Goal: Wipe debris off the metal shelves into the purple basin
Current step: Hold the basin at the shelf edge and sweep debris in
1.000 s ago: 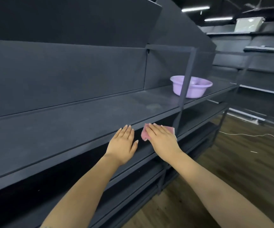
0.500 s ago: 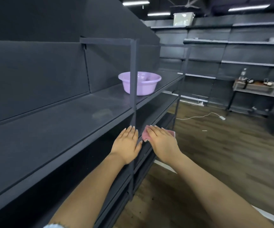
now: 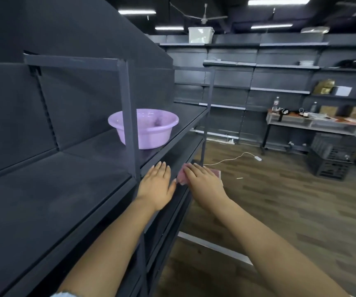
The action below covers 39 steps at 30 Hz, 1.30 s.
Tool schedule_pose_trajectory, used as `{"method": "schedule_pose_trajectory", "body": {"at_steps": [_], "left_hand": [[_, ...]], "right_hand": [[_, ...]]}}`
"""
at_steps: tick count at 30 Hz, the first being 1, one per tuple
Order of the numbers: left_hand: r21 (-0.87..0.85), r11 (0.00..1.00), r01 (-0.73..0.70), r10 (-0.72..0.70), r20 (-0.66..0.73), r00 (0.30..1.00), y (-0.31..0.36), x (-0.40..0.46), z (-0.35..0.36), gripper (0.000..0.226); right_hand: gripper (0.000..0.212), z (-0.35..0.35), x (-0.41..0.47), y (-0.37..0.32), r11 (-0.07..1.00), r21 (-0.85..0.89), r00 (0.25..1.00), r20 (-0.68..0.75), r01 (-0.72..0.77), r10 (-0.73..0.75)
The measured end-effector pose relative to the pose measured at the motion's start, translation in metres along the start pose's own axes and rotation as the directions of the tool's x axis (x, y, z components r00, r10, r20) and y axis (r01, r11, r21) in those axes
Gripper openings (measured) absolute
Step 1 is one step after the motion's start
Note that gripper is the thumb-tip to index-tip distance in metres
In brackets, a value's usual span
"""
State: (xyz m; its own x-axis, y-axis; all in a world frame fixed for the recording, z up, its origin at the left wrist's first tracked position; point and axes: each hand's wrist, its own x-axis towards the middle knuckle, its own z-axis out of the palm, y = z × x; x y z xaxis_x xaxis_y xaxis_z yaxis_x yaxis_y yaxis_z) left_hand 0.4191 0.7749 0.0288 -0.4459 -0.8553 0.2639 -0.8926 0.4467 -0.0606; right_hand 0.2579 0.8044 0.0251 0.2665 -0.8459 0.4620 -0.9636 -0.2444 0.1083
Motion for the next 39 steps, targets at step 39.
{"method": "schedule_pose_trajectory", "body": {"at_steps": [39], "left_hand": [[-0.912,-0.361,0.196,-0.887,0.401,0.23,-0.043,0.242,0.032,0.053]], "right_hand": [[0.058,0.113,0.242,0.157,0.899,0.085,0.852,-0.369,0.429,-0.372]]}}
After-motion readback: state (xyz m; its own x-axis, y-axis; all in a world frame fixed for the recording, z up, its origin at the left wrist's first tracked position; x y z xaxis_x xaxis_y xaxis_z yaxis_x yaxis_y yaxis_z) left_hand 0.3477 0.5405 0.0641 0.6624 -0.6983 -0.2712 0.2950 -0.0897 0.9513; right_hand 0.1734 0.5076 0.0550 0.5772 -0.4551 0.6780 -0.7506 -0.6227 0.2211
